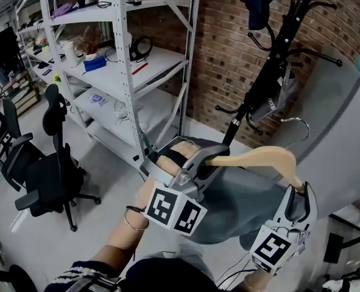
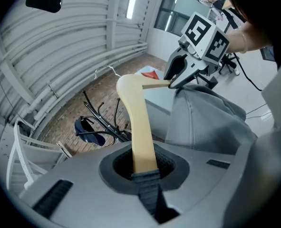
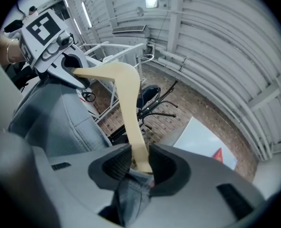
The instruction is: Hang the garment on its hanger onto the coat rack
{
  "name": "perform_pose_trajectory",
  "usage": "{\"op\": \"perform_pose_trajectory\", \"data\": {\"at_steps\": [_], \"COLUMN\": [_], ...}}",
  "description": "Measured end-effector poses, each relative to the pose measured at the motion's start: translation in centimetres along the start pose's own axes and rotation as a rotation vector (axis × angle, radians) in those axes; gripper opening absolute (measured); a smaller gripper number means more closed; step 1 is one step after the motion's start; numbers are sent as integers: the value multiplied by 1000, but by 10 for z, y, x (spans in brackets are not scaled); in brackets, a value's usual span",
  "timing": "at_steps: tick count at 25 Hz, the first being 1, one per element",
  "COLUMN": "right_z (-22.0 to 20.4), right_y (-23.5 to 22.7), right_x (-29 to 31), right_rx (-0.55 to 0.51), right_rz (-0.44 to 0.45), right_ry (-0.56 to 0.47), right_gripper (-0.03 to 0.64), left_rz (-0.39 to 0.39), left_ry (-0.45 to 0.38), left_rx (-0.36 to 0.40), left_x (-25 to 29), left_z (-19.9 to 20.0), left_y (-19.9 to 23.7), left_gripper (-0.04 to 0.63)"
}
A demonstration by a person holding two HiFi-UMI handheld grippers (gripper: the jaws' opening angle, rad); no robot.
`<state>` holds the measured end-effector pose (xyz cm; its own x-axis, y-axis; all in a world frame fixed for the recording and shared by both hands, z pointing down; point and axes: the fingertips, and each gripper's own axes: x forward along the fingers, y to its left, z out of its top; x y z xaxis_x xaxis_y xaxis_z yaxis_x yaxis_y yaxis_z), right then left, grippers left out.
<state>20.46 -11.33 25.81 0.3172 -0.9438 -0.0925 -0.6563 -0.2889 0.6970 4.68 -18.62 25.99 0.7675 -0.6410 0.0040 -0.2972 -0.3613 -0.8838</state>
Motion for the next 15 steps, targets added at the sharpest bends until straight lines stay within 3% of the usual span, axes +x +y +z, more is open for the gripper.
{"op": "perform_pose_trajectory", "data": {"at_steps": [15], "right_z": [-17], "right_y": [-23], "right_x": [158], "right_rx": [42], "right_rz": [42], "right_ry": [-75], "right_gripper": [114], "left_rz": [26], "left_ry": [59], "left_rx": [-1], "left_x": [138], "left_z": [-37], "left_y": [42], "left_gripper": [26]}}
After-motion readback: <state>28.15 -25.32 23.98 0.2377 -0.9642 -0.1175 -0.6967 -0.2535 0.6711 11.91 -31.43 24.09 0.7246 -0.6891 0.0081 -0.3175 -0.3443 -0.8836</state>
